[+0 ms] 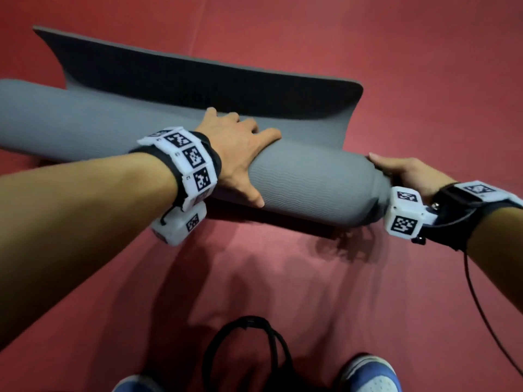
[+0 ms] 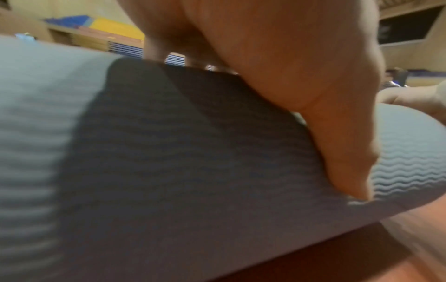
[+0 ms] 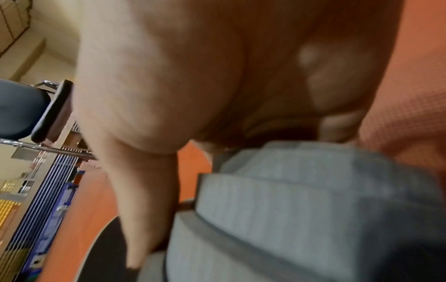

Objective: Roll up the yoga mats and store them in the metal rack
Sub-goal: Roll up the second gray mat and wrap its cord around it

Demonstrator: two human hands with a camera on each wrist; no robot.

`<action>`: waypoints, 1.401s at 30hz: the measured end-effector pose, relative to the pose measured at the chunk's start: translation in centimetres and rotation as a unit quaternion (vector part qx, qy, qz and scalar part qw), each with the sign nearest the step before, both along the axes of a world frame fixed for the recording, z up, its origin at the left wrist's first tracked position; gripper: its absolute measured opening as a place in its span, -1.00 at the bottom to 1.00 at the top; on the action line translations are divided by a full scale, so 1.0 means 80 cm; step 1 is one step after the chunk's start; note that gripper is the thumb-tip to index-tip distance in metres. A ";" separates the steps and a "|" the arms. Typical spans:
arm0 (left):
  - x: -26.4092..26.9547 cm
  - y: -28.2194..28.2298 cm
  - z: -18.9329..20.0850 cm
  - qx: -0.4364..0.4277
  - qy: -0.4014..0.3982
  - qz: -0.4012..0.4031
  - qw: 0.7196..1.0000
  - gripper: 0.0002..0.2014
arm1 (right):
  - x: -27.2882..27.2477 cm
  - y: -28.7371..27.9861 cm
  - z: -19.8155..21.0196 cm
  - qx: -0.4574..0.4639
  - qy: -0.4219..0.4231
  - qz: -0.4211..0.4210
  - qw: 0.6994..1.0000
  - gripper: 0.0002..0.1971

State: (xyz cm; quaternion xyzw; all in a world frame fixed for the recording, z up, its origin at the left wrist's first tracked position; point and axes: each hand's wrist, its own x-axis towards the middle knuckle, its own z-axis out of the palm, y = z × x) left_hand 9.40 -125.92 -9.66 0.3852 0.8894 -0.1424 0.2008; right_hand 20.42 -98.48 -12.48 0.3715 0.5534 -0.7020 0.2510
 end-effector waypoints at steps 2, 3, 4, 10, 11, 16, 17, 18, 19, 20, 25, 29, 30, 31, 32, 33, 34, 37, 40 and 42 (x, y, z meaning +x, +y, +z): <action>-0.003 0.007 0.004 -0.013 0.000 0.001 1.000 0.24 | -0.001 0.001 0.003 0.024 0.003 -0.015 1.000 -0.78; -0.004 0.009 0.007 -0.011 -0.004 0.011 1.000 0.24 | -0.006 -0.001 0.005 0.044 0.003 -0.011 0.999 -0.78; -0.003 0.010 0.009 -0.007 -0.010 0.024 1.000 0.24 | -0.015 -0.002 0.004 0.068 -0.002 -0.012 0.998 -0.74; 0.015 0.003 0.012 0.041 -0.114 0.127 0.985 0.09 | -0.053 -0.006 0.018 0.254 -0.059 0.183 0.948 -0.72; 0.022 -0.002 0.008 0.046 -0.110 0.120 0.986 0.11 | -0.055 -0.008 0.019 0.284 -0.073 0.216 0.931 -0.73; 0.047 -0.014 -0.009 -0.004 -0.046 0.044 0.998 0.31 | -0.077 -0.019 0.016 0.435 -0.088 0.280 0.851 -0.81; 0.040 -0.012 -0.006 0.004 -0.056 0.051 0.997 0.28 | -0.082 -0.020 0.016 0.484 -0.078 0.273 0.828 -0.71; 0.031 -0.011 -0.002 0.014 -0.069 0.061 0.996 0.25 | -0.086 -0.025 0.020 0.546 -0.058 0.278 0.788 -0.60; 0.022 -0.009 0.002 0.022 -0.080 0.068 0.994 0.23 | -0.090 -0.032 0.026 0.589 -0.021 0.283 0.756 -0.52; 0.015 -0.007 0.005 0.026 -0.088 0.073 0.993 0.22 | -0.095 -0.040 0.030 0.588 0.034 0.298 0.751 -0.46; 0.006 0.001 0.007 0.023 -0.124 0.084 0.989 0.21 | -0.083 -0.122 0.050 0.440 0.115 0.656 0.603 0.29; 0.005 -0.001 0.009 0.045 -0.166 0.117 0.978 0.06 | -0.086 -0.141 0.050 0.460 0.138 0.649 0.590 0.19; 0.005 -0.004 0.008 0.052 -0.172 0.124 0.976 0.06 | -0.093 -0.145 0.052 0.441 0.126 0.649 0.607 0.11; 0.006 -0.008 0.006 0.060 -0.160 0.118 0.978 0.07 | -0.101 -0.145 0.055 0.426 0.109 0.649 0.620 0.04; 0.011 -0.011 0.004 0.073 -0.125 0.098 0.985 0.06 | -0.108 -0.142 0.058 0.415 0.092 0.645 0.635 -0.03; 0.019 -0.016 0.001 0.098 -0.076 0.077 0.989 0.01 | -0.115 -0.137 0.059 0.400 0.083 0.636 0.655 -0.11; 0.028 -0.021 -0.004 0.137 -0.020 0.058 0.989 -0.09 | -0.120 -0.131 0.061 0.394 0.081 0.621 0.673 -0.19; 0.050 -0.024 -0.020 0.243 0.094 0.056 0.964 -0.44 | -0.130 -0.111 0.061 0.467 0.109 0.515 0.710 -0.19; 0.035 -0.013 -0.022 0.124 0.054 0.107 0.985 -0.13 | -0.134 -0.100 0.051 0.575 0.151 0.399 0.698 -0.13; 0.016 -0.008 -0.019 0.057 0.033 0.095 0.993 0.25 | -0.134 -0.092 0.041 0.616 0.109 0.361 0.692 -0.09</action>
